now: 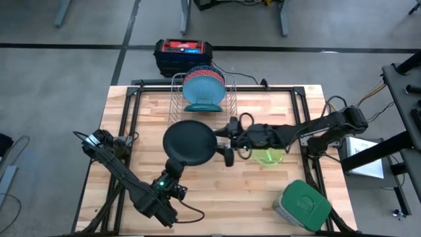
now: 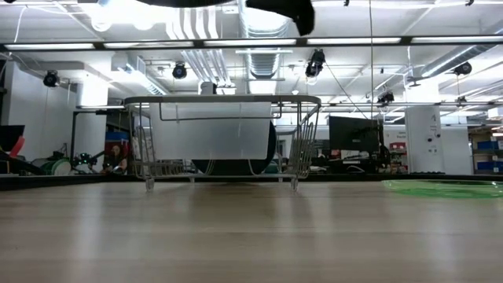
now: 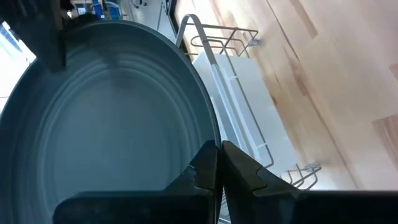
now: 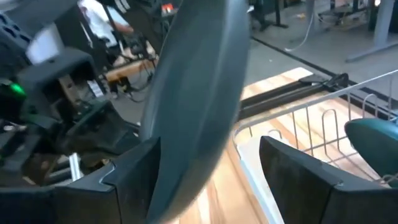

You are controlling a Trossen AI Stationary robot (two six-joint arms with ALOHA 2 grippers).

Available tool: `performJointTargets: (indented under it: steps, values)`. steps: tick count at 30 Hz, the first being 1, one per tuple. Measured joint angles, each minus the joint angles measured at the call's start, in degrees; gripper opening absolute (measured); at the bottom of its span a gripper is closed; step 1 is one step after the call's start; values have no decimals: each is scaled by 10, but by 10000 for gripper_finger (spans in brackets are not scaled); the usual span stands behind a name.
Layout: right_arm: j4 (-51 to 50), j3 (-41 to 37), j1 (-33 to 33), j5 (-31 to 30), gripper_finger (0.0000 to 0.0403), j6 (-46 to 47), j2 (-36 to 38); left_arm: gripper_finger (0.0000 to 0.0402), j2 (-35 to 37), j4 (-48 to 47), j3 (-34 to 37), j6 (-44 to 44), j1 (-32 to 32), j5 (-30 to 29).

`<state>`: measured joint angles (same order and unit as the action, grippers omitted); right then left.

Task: Sort dishes
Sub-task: Put the black plate into the dish rack

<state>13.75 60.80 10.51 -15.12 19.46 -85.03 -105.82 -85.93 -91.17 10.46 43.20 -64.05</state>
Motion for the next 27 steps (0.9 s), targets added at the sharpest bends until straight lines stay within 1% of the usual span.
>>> performJointTargets:
  steps: [4,8,11,16,17,19,24,27]
  values:
    - [-41,57,0,0,254,-25,-43,1,0,3,0,20,-1,0]
    - [-58,95,0,0,216,-49,-77,11,0,3,0,42,-2,0]
    - [-65,108,-1,0,164,-61,-91,19,0,3,0,84,-3,0]
    - [-58,112,0,6,40,-86,-95,43,0,-1,1,113,-5,24]
    - [-63,111,1,2,26,-97,-95,51,0,4,1,120,-5,17]
    - [-68,111,0,-4,23,-106,-94,69,2,-4,1,145,-5,13]
    - [-108,110,-5,-88,27,-122,-73,112,21,-40,1,212,2,4]
    - [-148,110,-11,-125,27,-142,-57,121,46,-40,1,222,9,0]
